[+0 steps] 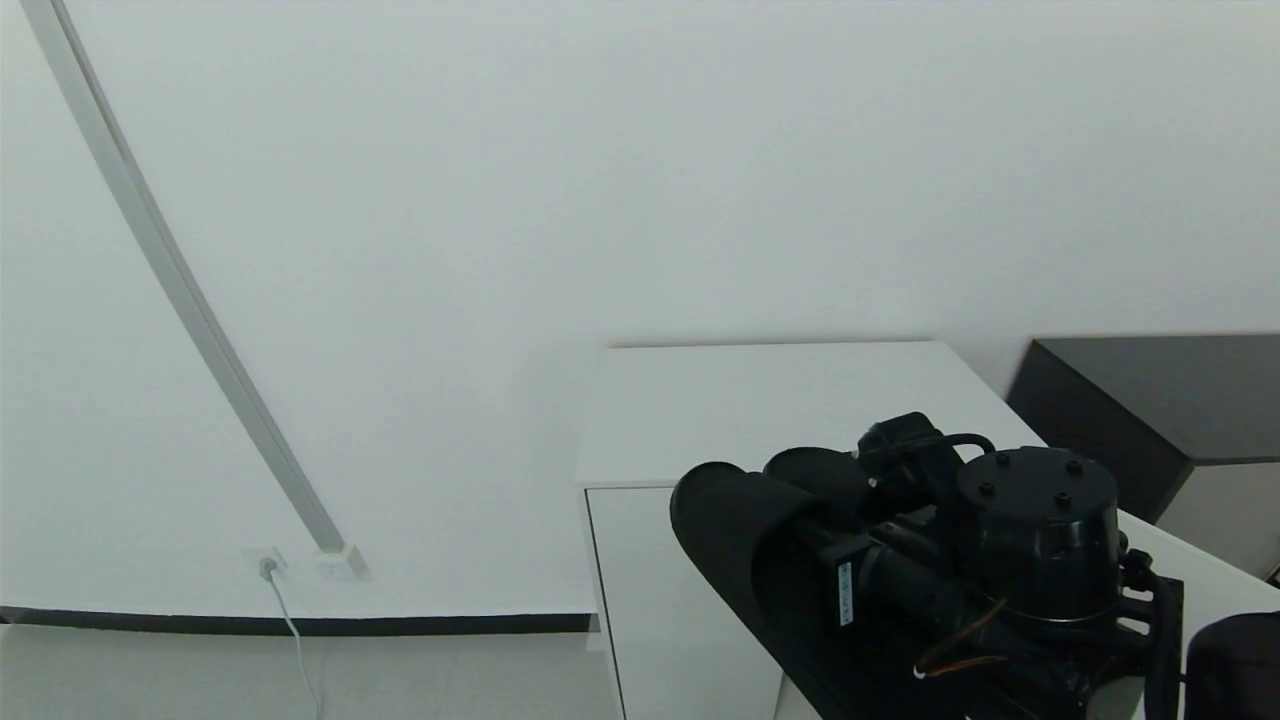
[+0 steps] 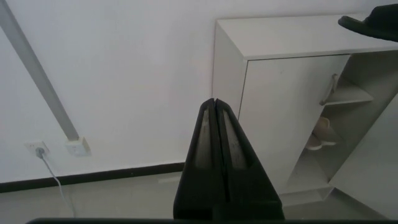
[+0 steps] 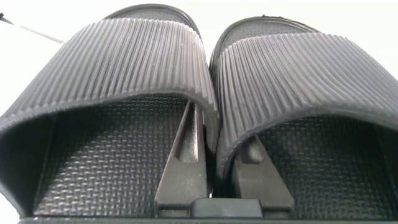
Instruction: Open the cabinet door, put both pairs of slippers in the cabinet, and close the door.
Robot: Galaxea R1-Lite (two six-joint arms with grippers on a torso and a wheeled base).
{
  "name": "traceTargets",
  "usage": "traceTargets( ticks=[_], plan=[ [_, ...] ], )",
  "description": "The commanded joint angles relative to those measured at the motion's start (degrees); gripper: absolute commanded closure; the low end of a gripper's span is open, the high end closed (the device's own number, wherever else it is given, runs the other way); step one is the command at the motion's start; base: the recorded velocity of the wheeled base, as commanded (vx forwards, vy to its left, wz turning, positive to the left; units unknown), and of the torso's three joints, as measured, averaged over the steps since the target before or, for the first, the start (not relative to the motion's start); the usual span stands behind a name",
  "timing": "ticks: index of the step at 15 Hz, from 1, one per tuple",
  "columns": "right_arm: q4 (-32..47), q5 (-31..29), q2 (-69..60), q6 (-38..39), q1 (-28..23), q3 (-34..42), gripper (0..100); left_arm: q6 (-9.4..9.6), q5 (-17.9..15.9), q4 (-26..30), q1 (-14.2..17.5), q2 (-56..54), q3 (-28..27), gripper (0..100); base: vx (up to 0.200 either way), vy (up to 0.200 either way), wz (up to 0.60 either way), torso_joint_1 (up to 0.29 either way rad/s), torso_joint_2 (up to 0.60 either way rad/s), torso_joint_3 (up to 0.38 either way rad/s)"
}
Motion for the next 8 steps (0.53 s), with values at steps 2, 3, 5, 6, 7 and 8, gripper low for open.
traceTargets(
  ticks=[2,3,5,6,7,8],
  plan=[
    [0.0,0.1,0.1,0.0,0.0,0.1,100,-0.03,0.0,0.0,0.0,0.1,0.0,100,0.000,0.000,0.00,0.000,0.00,0.000],
    [0.0,0.0,0.1,0.0,0.0,0.0,100,-0.03,0.0,0.0,0.0,0.1,0.0,100,0.000,0.000,0.00,0.000,0.00,0.000],
    [0.0,0.0,0.1,0.0,0.0,0.0,100,-0.03,0.0,0.0,0.0,0.1,0.0,100,0.000,0.000,0.00,0.000,0.00,0.000],
    [0.0,0.0,0.1,0.0,0.0,0.1,100,-0.03,0.0,0.0,0.0,0.1,0.0,100,0.000,0.000,0.00,0.000,0.00,0.000],
    [0.0,0.0,0.1,0.0,0.0,0.1,100,-0.03,0.0,0.0,0.0,0.1,0.0,100,0.000,0.000,0.00,0.000,0.00,0.000],
    [0.0,0.0,0.1,-0.1,0.0,0.1,100,-0.03,0.0,0.0,0.0,0.1,0.0,100,0.000,0.000,0.00,0.000,0.00,0.000]
  ],
)
